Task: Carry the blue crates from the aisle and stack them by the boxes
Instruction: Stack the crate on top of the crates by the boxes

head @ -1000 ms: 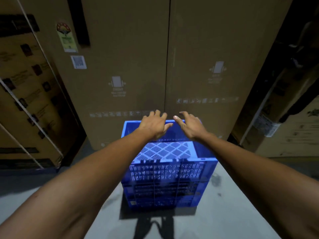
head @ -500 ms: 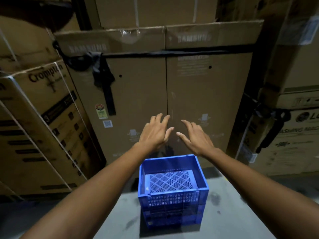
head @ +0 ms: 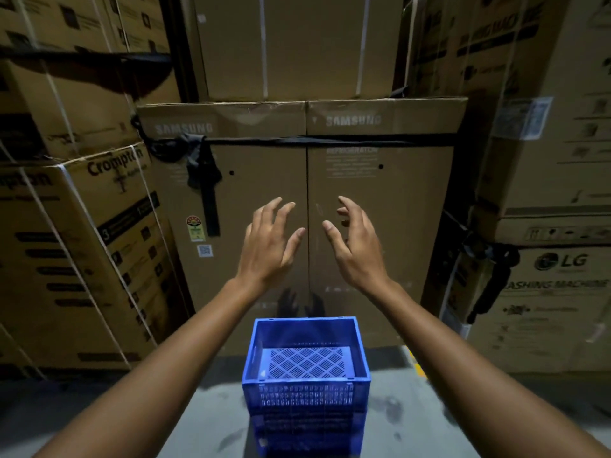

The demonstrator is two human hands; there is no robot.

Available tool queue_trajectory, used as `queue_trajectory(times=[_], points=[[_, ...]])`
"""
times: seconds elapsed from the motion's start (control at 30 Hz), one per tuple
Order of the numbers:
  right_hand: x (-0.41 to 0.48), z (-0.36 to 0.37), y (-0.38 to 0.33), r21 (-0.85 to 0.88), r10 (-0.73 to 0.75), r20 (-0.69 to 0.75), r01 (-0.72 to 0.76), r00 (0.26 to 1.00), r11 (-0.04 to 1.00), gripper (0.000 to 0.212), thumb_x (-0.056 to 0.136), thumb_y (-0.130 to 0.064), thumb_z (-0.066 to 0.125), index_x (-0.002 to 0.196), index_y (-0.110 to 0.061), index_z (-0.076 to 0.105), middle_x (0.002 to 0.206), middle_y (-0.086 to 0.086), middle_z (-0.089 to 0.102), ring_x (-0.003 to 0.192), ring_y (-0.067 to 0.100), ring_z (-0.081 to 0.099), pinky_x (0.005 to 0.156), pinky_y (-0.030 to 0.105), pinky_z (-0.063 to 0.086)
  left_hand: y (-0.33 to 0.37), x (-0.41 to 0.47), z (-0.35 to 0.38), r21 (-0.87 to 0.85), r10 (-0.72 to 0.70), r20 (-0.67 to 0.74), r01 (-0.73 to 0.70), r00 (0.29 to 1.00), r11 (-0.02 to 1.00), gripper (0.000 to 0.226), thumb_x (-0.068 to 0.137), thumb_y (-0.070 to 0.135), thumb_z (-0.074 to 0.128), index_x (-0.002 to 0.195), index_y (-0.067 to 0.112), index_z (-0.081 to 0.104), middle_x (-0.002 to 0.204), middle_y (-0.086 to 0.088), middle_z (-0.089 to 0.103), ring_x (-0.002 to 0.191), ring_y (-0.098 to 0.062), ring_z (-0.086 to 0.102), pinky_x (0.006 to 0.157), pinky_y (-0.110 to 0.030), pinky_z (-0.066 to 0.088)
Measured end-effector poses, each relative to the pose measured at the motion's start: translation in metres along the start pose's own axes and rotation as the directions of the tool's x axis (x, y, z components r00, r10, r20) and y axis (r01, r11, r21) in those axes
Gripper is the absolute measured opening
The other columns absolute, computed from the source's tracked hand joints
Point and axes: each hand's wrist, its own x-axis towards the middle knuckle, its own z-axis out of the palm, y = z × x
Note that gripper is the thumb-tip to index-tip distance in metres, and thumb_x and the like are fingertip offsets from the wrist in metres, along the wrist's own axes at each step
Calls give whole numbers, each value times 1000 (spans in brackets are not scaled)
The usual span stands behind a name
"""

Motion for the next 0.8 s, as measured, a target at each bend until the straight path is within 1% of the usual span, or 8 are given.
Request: queue_trajectory(times=[0.17,0.3,0.4,0.47,0.53,0.6,0.73,0.8], points=[[-27,-26,-19,151,-5,-46,12,999,988,63,91,-57,44,143,-21,42,128,0,57,116,13,54,94,37,48,40,-24,-26,-90,-37,-68,31,997,995,54,97,47,40,138,14,47,144,-11,44,131,-27,39,104,-43,39],[-55,-51,-38,248,-7,-47,18,999,969,61,90,-54,45,140,-19,46,123,2,59,111,13,58,93,34,49,73,-49,-55,-71,-35,-68,30,997,997,54,97,47,40,138,13,47,143,-11,44,130,-26,40,105,-39,36],[-80,-74,-56,270,-33,-43,43,999,962,58,91,-52,47,138,-19,50,120,2,61,105,9,59,89,26,49,98,-73,-79,-52,-39,-64,36,997,998,54,97,48,38,138,14,47,143,-10,44,131,-25,40,107,-34,31],[-98,-92,-70,281,-45,-55,59,997,958,52,93,-46,51,137,-18,51,119,3,62,102,7,60,86,21,49,116,-92,-96,-54,-53,-55,50,997,997,54,97,48,38,139,16,46,144,-8,43,133,-24,39,107,-32,30],[-118,-114,-86,284,-65,-68,82,996,955,49,93,-41,54,136,-18,51,118,2,63,101,6,61,85,23,51,137,-115,-115,-41,-49,-52,47,997,998,54,97,48,38,139,16,46,145,-8,42,133,-23,38,106,-29,28],[-142,-135,-105,288,-77,-61,91,995,953,48,93,-40,55,136,-19,50,117,1,63,100,3,61,84,26,53,161,-140,-136,-34,-48,-69,46,996,998,54,97,48,38,139,16,45,144,-8,43,133,-23,38,104,-30,31],[-203,-178,-144,336,-78,-29,83,997,938,47,93,-40,55,135,-20,50,115,-1,64,97,-8,60,80,12,48,209,-195,-179,-42,-64,-92,60,994,997,52,97,46,40,140,17,45,144,-8,43,131,-21,38,104,-37,38],[-231,-197,-162,351,-93,13,83,996,933,46,93,-39,55,135,-21,50,115,-2,63,98,-6,60,80,13,49,233,-219,-200,-32,-82,-101,80,991,996,51,97,45,40,140,17,45,144,-8,43,130,-21,38,103,-40,39]])
